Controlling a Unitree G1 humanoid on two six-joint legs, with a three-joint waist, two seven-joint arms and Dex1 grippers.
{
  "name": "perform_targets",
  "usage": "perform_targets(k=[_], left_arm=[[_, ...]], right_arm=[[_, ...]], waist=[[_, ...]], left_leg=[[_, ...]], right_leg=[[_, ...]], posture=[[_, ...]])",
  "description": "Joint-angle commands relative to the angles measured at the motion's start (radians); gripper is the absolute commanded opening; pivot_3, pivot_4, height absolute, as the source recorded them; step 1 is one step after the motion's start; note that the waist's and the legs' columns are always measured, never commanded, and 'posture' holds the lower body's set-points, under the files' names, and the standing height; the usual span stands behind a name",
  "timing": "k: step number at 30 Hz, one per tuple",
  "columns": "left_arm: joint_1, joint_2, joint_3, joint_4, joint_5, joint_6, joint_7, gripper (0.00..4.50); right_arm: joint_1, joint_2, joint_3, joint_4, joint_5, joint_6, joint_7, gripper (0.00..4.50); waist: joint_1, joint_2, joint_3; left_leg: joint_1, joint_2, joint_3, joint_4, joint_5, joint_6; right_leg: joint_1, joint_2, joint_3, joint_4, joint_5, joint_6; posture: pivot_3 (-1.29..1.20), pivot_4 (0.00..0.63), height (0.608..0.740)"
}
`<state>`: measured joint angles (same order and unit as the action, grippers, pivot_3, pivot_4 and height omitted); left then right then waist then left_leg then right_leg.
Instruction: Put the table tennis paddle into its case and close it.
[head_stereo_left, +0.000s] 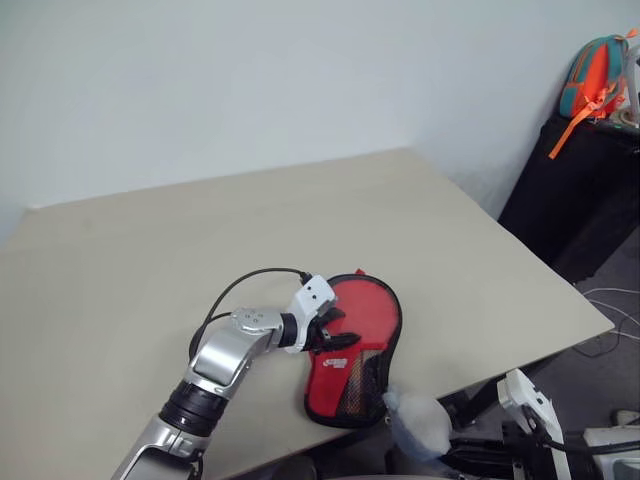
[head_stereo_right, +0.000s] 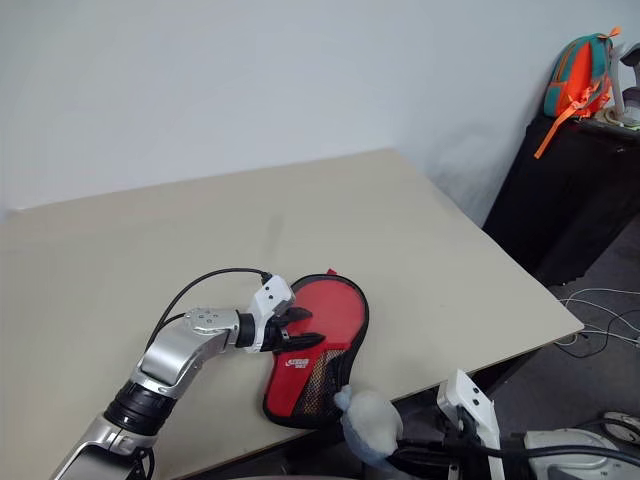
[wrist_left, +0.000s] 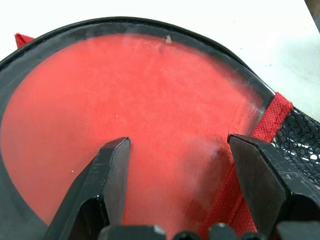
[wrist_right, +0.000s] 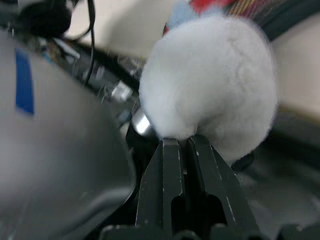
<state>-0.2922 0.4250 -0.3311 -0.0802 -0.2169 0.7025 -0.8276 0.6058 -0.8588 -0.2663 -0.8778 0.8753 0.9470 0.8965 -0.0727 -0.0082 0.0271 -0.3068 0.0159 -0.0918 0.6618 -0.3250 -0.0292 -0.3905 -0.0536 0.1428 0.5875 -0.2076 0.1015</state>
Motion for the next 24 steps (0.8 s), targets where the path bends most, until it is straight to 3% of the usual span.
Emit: perform_targets(k=[1, 9, 17, 22, 24], left_arm=[[0.061, 0.008, -0.079, 0.13, 0.021, 0.06, -0.024, 3.31], [0.066, -0.001, -0.079, 0.196, 0.043, -0.005, -0.034, 3.31], [0.069, -0.01, -0.064, 0.247, 0.059, -0.062, -0.018, 3.31], [0.079, -0.009, -0.049, 0.252, 0.062, -0.094, -0.006, 3.31], [0.088, -0.013, -0.03, 0.263, 0.054, -0.124, -0.005, 3.31]], right_arm=[[-0.099, 0.025, -0.022, 0.006, 0.068, -0.016, -0.055, 0.03], [-0.314, 0.116, 0.035, 0.112, 0.14, 0.001, -0.196, 0.03], [-0.527, 0.249, 0.248, 0.332, -0.029, 0.017, -0.372, 0.03], [-0.578, 0.274, 0.288, 0.416, -0.116, 0.004, -0.405, 0.03], [-0.583, 0.282, 0.28, 0.423, -0.114, 0.004, -0.396, 0.54]], waist=[[-0.001, -0.002, -0.001], [0.002, -0.005, -0.003], [0.002, -0.004, -0.004], [0.003, -0.003, -0.004], [0.002, -0.003, -0.004]], left_leg=[[0.0, 0.0, 0.001, 0.0, 0.0, -0.001], [0.001, 0.0, -0.002, 0.0, -0.003, -0.005], [0.001, 0.0, -0.002, 0.0, -0.002, -0.004], [0.001, 0.0, -0.002, 0.0, 0.0, 0.0], [0.001, 0.0, -0.002, 0.0, 0.0, 0.0]], right_leg=[[0.0, 0.0, 0.0, -0.001, 0.0, 0.0], [0.001, 0.0, -0.002, -0.003, 0.0, 0.0], [0.002, 0.0, -0.002, -0.003, 0.0, 0.0], [0.002, 0.0, -0.002, -0.002, 0.0, 0.0], [0.001, 0.0, -0.002, -0.002, 0.0, 0.0]], posture=[[0.0, 0.0, 0.74], [0.0, 0.0, 0.74], [0.0, 0.0, 0.74], [0.0, 0.0, 0.74], [0.0, 0.0, 0.74]])
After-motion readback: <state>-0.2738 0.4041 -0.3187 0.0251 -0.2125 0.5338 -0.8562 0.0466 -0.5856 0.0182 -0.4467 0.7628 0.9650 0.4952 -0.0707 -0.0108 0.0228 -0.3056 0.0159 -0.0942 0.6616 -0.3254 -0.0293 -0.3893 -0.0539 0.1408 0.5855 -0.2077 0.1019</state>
